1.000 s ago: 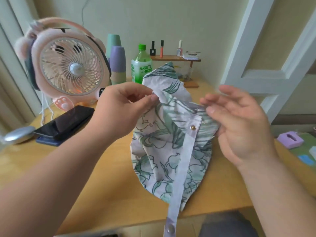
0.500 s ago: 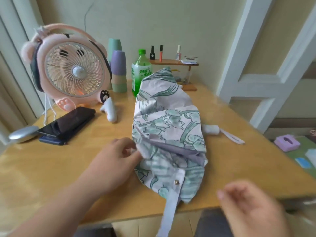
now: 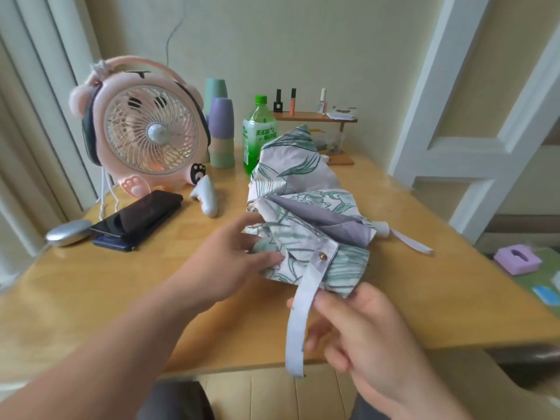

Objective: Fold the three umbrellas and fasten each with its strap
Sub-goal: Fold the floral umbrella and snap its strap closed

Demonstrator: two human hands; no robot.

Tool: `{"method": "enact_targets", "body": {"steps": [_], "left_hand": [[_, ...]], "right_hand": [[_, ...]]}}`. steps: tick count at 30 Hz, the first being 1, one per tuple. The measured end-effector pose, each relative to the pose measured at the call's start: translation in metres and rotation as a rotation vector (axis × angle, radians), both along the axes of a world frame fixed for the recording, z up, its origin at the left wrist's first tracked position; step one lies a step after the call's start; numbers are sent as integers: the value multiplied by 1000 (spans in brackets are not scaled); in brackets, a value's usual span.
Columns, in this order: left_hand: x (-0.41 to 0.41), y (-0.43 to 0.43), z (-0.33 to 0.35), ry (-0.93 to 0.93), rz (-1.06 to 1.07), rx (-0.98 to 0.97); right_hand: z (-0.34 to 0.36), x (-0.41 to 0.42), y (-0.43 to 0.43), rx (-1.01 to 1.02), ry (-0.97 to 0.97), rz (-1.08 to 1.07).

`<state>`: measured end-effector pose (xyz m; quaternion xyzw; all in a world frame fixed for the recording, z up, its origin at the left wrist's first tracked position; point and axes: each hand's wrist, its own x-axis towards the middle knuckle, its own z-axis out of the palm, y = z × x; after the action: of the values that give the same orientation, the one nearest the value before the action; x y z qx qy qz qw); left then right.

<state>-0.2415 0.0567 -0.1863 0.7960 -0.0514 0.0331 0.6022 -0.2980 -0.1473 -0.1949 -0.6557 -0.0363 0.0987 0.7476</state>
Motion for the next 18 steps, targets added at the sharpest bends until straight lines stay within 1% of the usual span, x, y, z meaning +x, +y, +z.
{"method": "enact_targets", "body": {"steps": [3,5,6,7,8,10,11,12,14,15,18], "left_hand": [[2,6,-2,54,107,-267],[0,16,-7,103,80,-369],[-3,20,-10,122,51,-375],[-7,25,-13,126,17,-337],[-10,31,-17,108,-25,-238],[-15,41,-20,87,-133,45],[-18,45,-18,92,-207,151],[-20,47,-16,104,-276,211],[-24,47,-12,106,-343,310],[-26,47,-8,91,-346,396],[-33,47,-4,101,-355,605]], "right_hand": [[2,9,-5,41,25,-35],[2,8,-15,56,59,-47],[2,5,-20,39,93,-33],[0,1,-25,-9,131,-9],[-1,-3,-30,-81,178,18],[-5,-11,-39,-262,255,102],[-8,-13,-43,-333,281,146],[-8,-15,-46,-380,305,191],[-3,-18,-51,-358,341,226],[-2,-20,-53,-331,335,218],[-2,-21,-56,-352,178,76]]}}
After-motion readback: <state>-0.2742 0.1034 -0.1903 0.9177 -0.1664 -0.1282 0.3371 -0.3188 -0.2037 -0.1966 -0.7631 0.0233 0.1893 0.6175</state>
